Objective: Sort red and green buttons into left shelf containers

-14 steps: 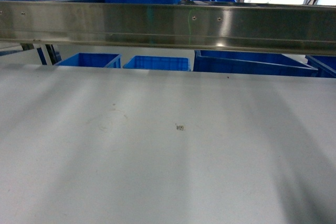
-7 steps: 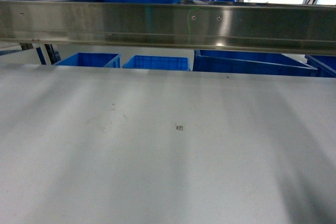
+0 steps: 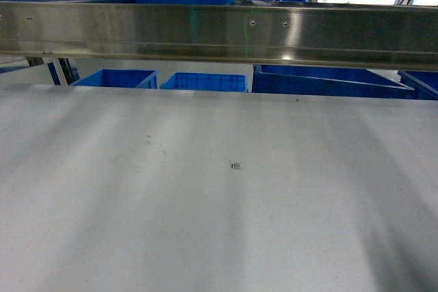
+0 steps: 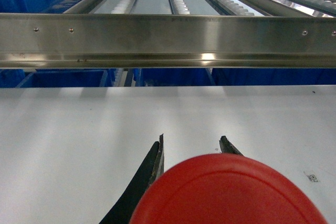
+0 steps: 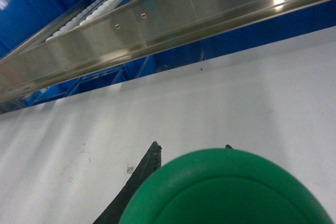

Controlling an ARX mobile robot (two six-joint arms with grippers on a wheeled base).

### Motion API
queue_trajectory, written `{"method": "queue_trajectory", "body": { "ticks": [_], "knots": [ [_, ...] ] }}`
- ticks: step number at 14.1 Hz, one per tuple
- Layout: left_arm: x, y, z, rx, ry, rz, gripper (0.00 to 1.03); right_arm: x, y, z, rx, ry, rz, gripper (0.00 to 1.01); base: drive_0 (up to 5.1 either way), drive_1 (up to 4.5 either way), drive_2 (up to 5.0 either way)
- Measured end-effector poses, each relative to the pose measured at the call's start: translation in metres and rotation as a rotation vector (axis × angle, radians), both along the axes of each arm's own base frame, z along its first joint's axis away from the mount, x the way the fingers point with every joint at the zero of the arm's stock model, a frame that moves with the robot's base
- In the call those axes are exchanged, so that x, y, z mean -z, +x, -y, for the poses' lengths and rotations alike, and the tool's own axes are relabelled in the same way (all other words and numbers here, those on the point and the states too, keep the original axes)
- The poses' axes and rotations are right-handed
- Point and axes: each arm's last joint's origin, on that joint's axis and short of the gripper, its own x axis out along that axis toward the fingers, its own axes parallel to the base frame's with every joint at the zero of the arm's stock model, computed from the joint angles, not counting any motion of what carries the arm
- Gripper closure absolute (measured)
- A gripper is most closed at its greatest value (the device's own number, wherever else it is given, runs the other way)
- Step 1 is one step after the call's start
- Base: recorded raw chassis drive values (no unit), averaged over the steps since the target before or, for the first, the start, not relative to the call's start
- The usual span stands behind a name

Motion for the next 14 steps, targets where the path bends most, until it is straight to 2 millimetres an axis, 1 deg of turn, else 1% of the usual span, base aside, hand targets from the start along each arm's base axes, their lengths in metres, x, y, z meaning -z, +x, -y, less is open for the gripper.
{"method": "queue_trajectory", "body": {
  "ticks": [14],
  "knots": [
    [-0.0004,-0.0001,-0.0003,-0.002,0.001,0.003,0.76,0.0006,-0.0002,-0.0001,-0.002,0.001,-0.003,0.74,-4.9,2.46,2.5]
  ]
}}
